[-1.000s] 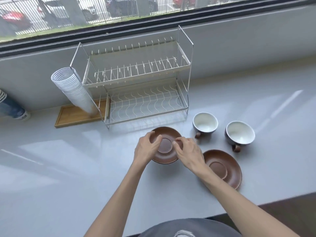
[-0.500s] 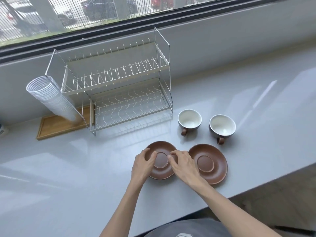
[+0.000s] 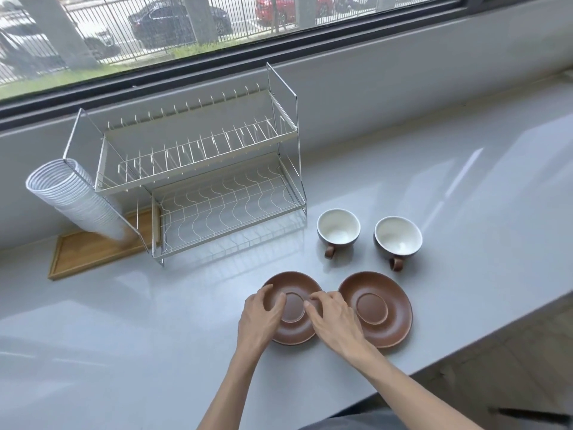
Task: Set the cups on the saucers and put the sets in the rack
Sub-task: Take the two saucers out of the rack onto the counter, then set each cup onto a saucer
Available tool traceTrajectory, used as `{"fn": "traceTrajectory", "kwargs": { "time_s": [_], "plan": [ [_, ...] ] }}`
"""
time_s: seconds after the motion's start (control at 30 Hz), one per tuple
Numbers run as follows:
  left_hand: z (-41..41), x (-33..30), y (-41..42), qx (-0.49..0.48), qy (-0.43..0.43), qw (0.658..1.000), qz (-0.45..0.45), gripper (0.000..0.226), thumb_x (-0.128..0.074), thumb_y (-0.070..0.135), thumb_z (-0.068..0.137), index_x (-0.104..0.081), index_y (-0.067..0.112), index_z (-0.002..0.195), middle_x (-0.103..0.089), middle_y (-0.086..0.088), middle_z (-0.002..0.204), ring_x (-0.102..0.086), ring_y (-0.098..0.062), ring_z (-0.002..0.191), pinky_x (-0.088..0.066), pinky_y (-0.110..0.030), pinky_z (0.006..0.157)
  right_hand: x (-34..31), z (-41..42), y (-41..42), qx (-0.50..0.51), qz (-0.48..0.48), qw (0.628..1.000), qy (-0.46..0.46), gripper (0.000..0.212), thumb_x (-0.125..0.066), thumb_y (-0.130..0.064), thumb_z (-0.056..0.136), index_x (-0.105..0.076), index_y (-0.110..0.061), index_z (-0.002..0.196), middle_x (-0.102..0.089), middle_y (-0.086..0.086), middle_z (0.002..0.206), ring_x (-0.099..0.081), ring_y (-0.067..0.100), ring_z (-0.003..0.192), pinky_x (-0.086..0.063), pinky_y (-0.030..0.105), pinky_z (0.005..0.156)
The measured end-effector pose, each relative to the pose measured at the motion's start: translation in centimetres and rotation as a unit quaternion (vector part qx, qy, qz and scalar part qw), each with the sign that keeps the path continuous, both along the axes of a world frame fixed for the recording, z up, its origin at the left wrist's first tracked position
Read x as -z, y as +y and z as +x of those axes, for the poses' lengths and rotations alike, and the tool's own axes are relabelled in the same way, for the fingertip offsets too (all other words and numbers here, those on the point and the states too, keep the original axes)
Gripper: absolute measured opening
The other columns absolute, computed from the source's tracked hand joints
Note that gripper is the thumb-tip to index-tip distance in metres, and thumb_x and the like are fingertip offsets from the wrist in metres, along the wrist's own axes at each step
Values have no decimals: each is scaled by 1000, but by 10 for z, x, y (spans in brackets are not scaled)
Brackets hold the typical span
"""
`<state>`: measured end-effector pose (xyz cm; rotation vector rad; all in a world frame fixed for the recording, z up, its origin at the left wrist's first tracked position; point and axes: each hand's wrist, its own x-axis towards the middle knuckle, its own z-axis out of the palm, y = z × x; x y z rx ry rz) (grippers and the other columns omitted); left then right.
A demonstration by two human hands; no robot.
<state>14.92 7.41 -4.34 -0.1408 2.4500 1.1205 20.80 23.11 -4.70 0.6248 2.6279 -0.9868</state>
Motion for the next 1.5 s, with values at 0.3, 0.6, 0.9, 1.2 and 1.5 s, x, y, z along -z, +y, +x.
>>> {"fn": "traceTrajectory", "kwargs": {
  "time_s": [0.3, 0.6, 0.9, 1.2, 1.5],
  "plan": [
    [-7, -2, 3, 126, -2, 979, -160, 56, -44, 57, 92, -46, 32, 142, -48, -2, 140, -54, -24, 123, -46, -39, 98, -7, -8, 10, -30, 18, 999, -19, 46, -42, -52, 97, -54, -26, 133, -60, 7, 134, -57, 31, 123, -45, 40, 101],
    [-25, -34, 50, 225, 89, 930, -275, 54, -39, 53, 97, -44, 29, 144, -55, -1, 140, -52, -27, 126, -43, -40, 93, -40, -21, 45, -68, 102, 992, 27, 43, -41, -45, 99, -52, -24, 135, -62, 7, 131, -58, 34, 120, -43, 40, 94],
    [-26, -70, 140, 233, 227, 926, -190, 45, -42, 48, 99, -51, 28, 138, -60, 1, 134, -57, -26, 119, -46, -38, 86, -61, -27, 120, 25, 142, 977, 158, 38, -50, -36, 97, -57, -22, 131, -58, 1, 134, -59, 26, 119, -48, 40, 89],
    [-17, -46, 218, 191, 131, 972, -35, 56, -41, 57, 98, -39, 31, 148, -49, 2, 149, -48, -23, 135, -37, -37, 103, -49, -24, 196, 105, 151, 976, 120, 48, -48, -38, 98, -46, -19, 142, -40, 10, 150, -51, 31, 126, -39, 43, 103],
    [-18, -31, 255, 118, -1, 992, 48, 55, -45, 47, 98, -37, 26, 148, -55, 0, 141, -56, -27, 124, -41, -43, 107, -32, -28, 231, 147, 33, 987, 49, 53, -41, -42, 100, -33, -22, 149, -46, 9, 145, -55, 35, 121, -43, 43, 97]
  ]
}}
